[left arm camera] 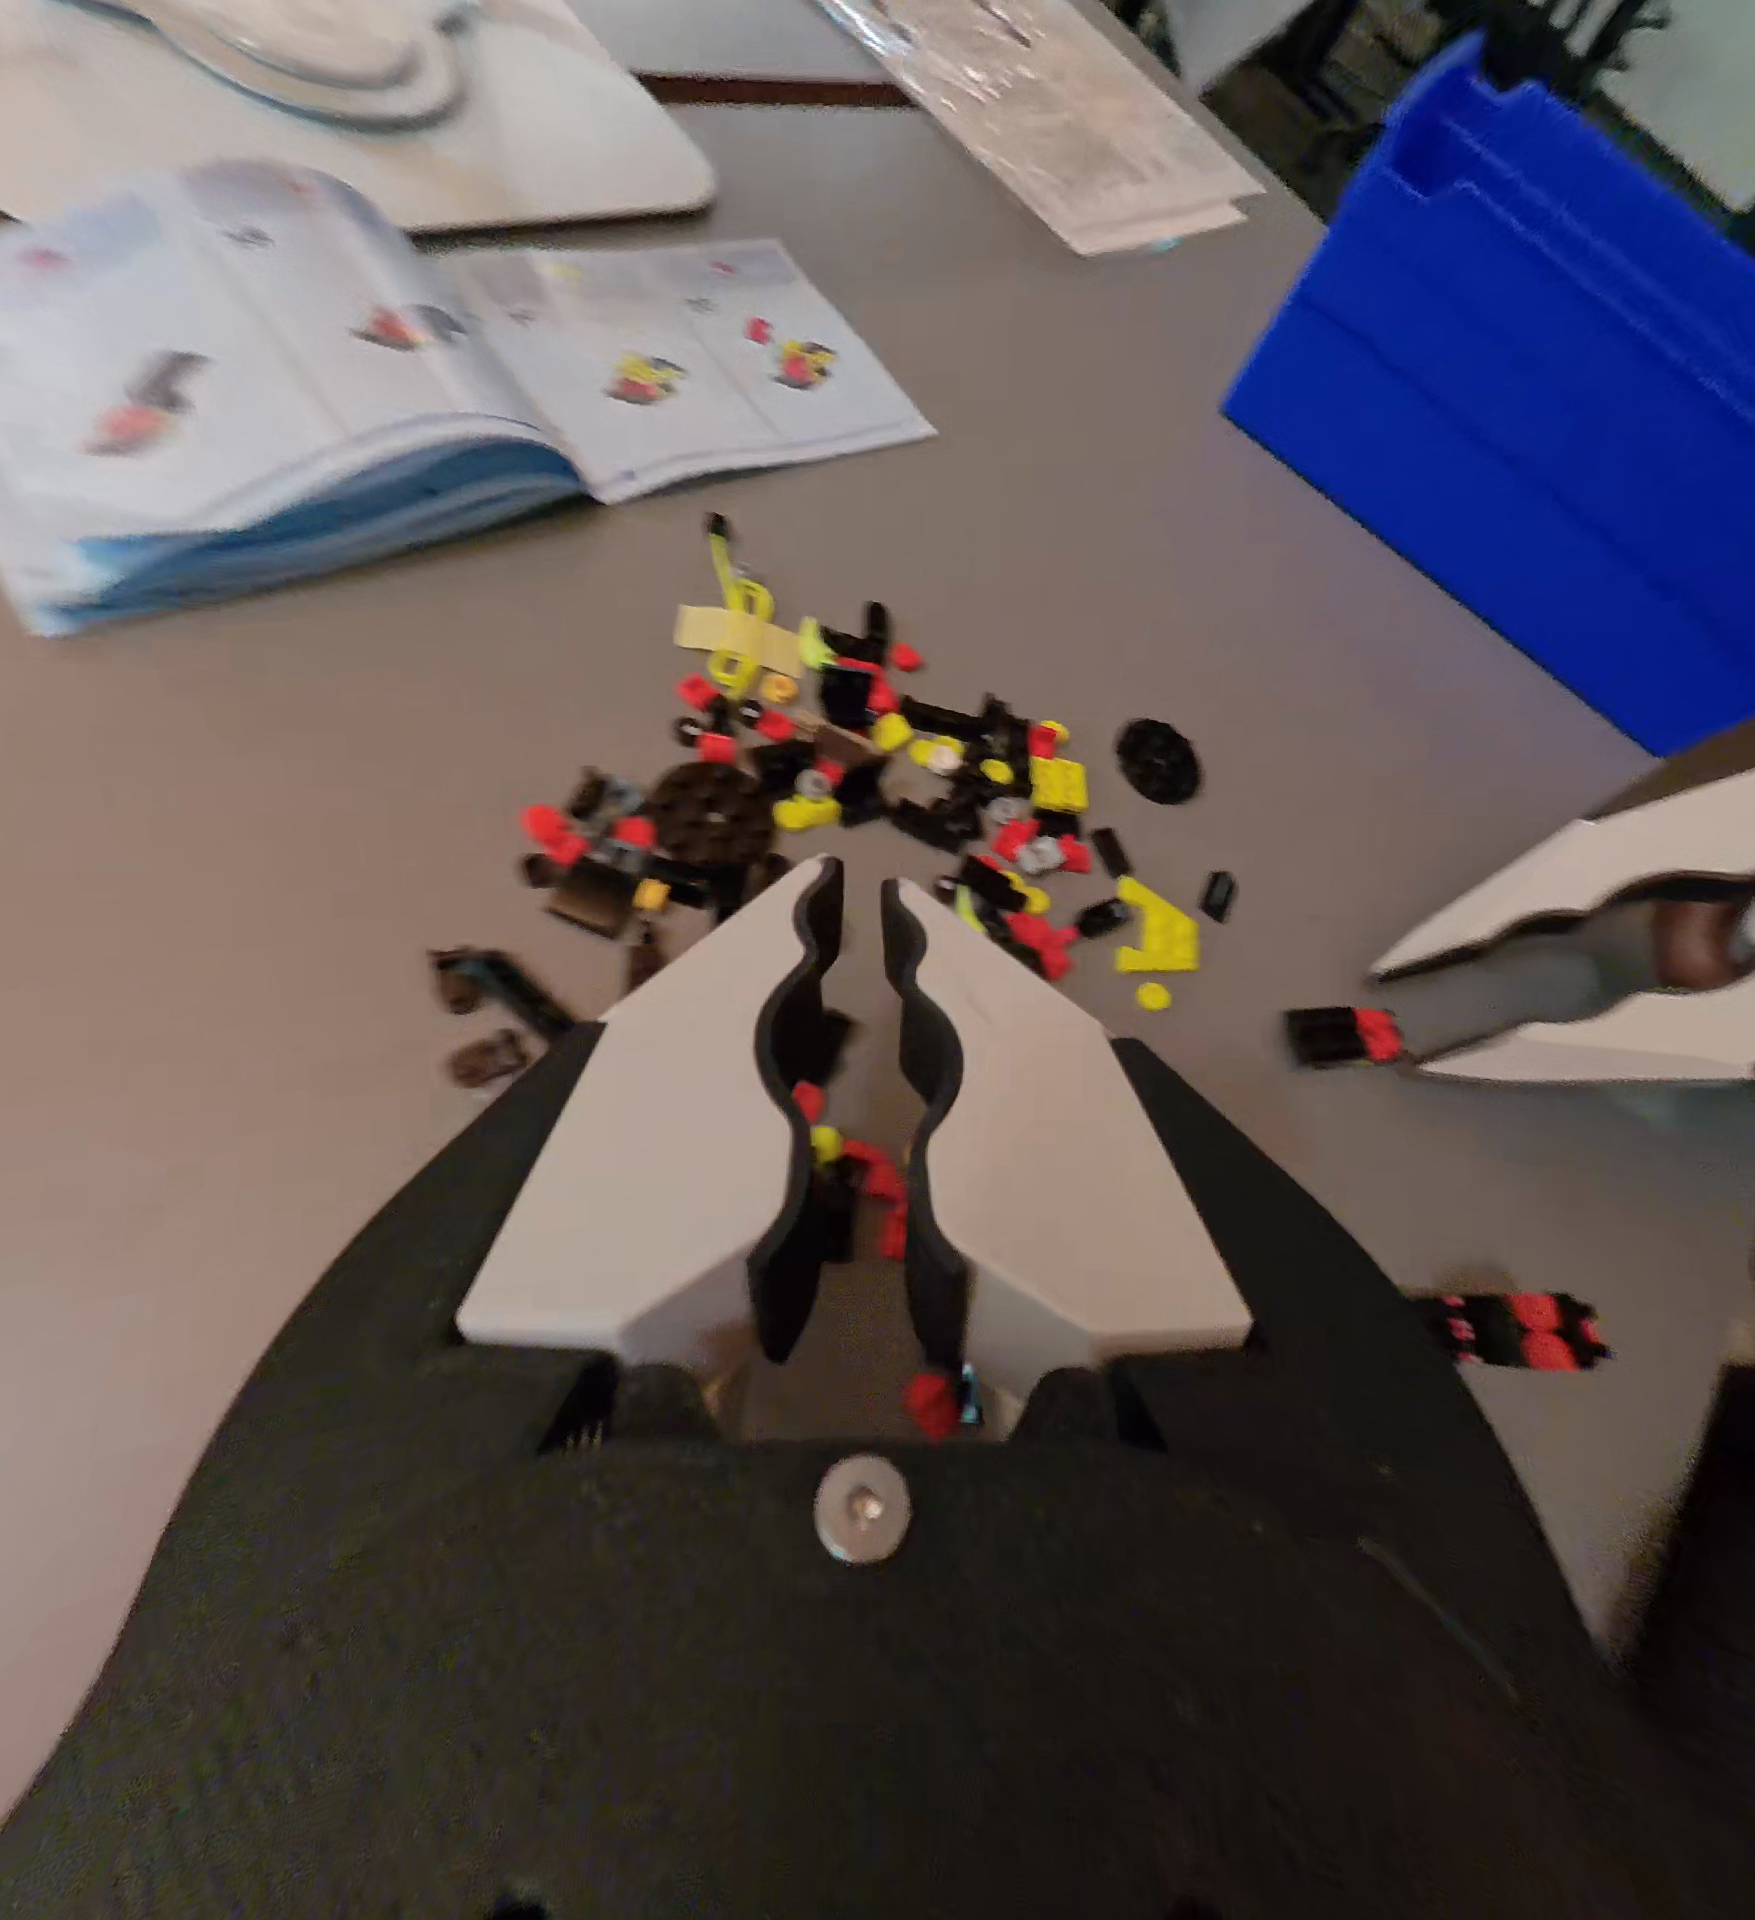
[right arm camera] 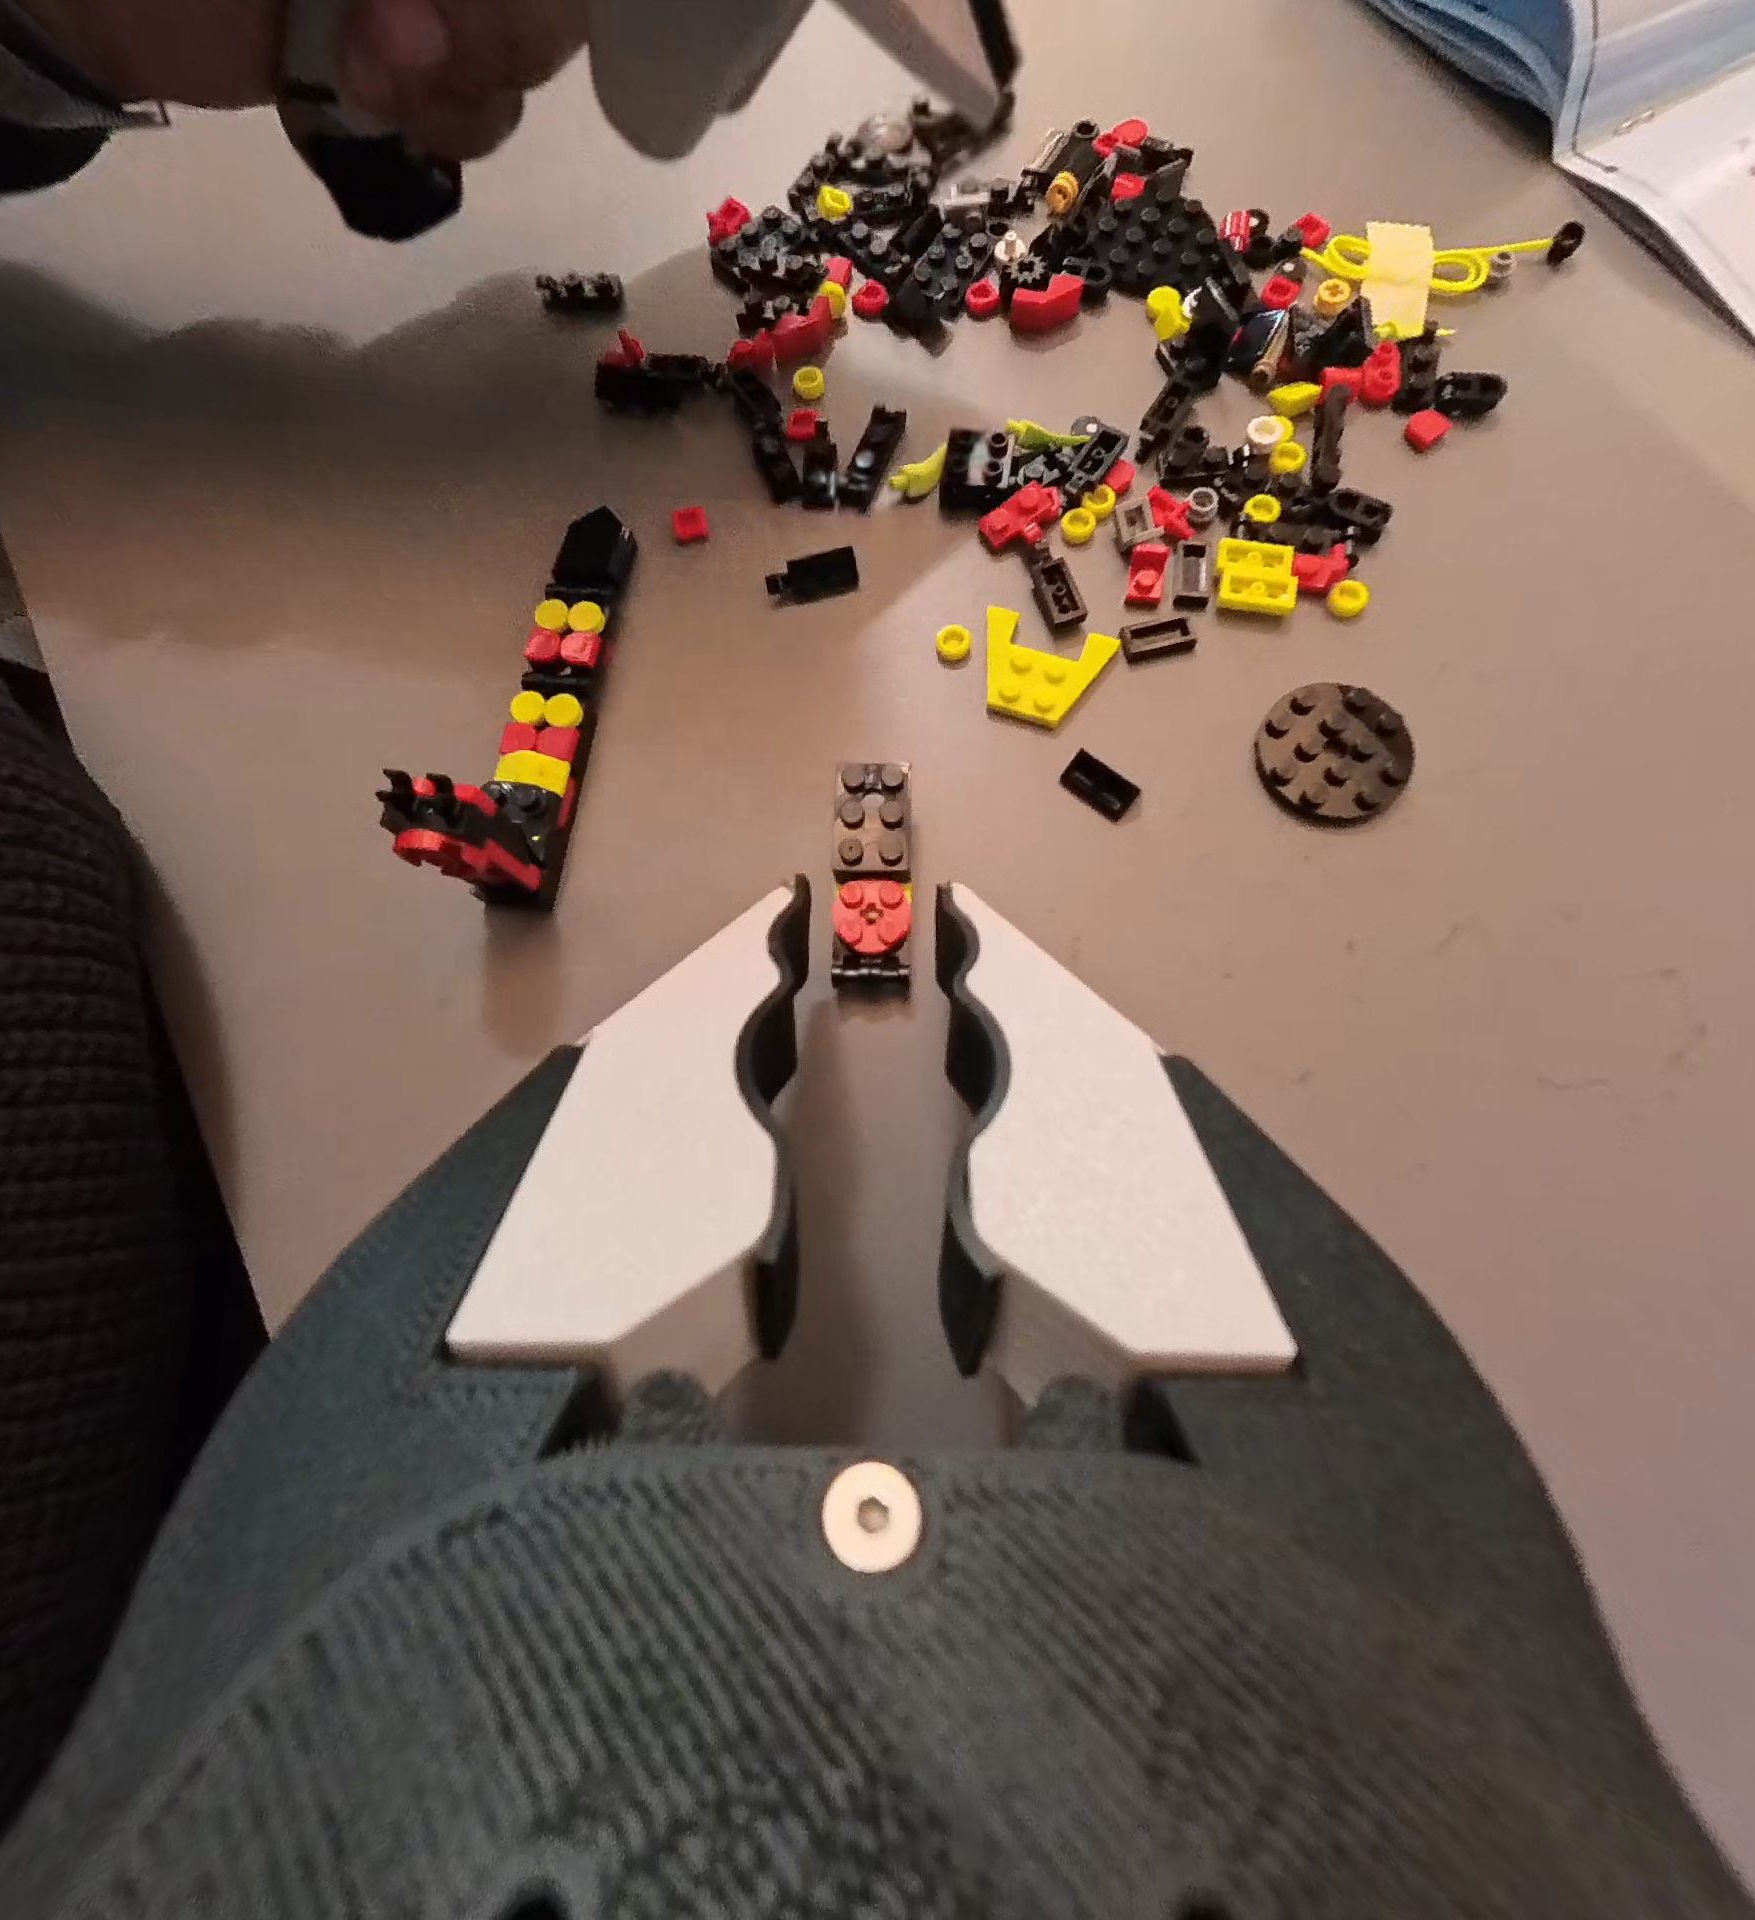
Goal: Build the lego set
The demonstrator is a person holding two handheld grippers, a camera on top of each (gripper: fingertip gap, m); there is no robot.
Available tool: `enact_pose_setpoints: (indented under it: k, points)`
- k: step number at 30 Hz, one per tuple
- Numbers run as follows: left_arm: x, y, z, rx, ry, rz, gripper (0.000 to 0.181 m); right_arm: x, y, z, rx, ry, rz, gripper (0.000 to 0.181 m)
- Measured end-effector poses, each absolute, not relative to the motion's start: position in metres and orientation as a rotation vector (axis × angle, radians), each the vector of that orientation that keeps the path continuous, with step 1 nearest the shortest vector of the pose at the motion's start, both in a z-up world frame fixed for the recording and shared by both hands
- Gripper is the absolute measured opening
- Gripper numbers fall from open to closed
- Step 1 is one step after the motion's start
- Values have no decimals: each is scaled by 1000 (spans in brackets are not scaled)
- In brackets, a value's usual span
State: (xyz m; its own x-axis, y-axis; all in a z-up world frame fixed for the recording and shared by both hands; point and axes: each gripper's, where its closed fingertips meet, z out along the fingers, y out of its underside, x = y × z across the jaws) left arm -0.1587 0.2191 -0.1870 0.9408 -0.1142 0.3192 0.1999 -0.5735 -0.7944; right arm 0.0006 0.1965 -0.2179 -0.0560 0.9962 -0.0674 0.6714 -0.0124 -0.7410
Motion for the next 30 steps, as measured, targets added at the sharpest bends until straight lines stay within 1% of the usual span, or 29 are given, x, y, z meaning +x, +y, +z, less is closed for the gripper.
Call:
enact_pose_setpoints:
  k: [1, 5, 17, 30]
  points:
    - [-168, 219, -185, -2133, -72, -382, 5, 0, 197, -218, -1732, -1770, 858, 23]
    - [-186, 218, -183, -2119, -93, -338, 4, -1, 199, -216, -1745, -1741, 871, 22]
    - [-171, 219, -190, -2138, 49, -293, 2, -3, 202, -211, -1756, -1691, 892, 22]
    - [-176, 214, -187, -2152, 32, -255, 3, -5, 199, -210, -1748, -1690, 902, 21]
